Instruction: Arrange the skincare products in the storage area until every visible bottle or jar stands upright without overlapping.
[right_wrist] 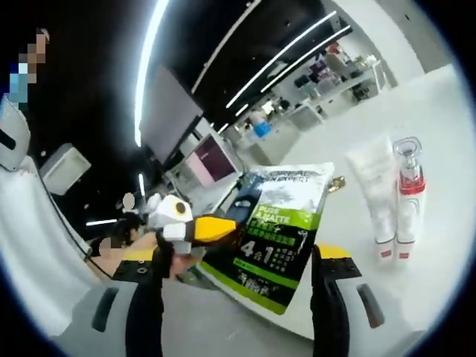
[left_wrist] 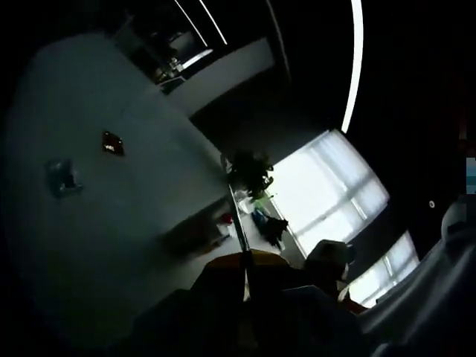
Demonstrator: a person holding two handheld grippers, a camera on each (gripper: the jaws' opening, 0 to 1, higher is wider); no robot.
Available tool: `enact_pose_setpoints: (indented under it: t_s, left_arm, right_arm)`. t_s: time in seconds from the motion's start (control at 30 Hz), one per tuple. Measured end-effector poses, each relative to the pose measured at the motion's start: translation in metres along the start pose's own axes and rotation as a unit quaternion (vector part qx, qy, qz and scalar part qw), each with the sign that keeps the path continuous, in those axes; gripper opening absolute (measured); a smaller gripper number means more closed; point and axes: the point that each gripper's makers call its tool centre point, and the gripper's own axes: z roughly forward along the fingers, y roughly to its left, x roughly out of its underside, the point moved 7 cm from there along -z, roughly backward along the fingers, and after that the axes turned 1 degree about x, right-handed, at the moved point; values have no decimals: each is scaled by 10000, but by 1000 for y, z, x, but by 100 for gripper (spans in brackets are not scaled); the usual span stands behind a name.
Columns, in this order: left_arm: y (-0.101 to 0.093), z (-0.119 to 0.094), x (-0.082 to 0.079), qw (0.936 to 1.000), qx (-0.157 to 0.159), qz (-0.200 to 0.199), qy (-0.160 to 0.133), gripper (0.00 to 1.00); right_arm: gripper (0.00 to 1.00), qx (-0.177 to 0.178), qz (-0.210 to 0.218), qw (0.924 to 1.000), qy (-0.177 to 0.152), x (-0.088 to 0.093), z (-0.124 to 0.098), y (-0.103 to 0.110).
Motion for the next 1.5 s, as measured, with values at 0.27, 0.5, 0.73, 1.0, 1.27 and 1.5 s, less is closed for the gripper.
enact_pose_setpoints:
  t_s: [0.27, 0.5, 0.73, 1.0, 1.27, 1.5]
  left_arm:
    - [15, 4, 3, 9997, -135, -216, 27, 0]
    - [24, 7, 5, 9993, -264, -253, 104, 0]
    - [33, 13, 7, 9988, -351, -315, 161, 0]
    - [51, 29, 17, 9966, -661, -328, 361, 0]
    - [63, 43, 21, 9950, -844, -356, 406, 0]
    - [76, 54, 20, 9932, -1013, -363, 434, 0]
  right_arm:
    - [99, 526, -457, 9971, 300, 7, -6, -18]
    - [99, 743, -437, 9955, 405, 13, -14, -30]
    - [99, 945, -403, 9936, 477, 15, -20, -40]
    - [98, 1087, -349, 9920, 532, 22, -24, -48]
    - [99, 1089, -364, 9923, 469, 22, -27, -51]
    - [98, 1212, -301, 9915, 374, 27, -35, -59]
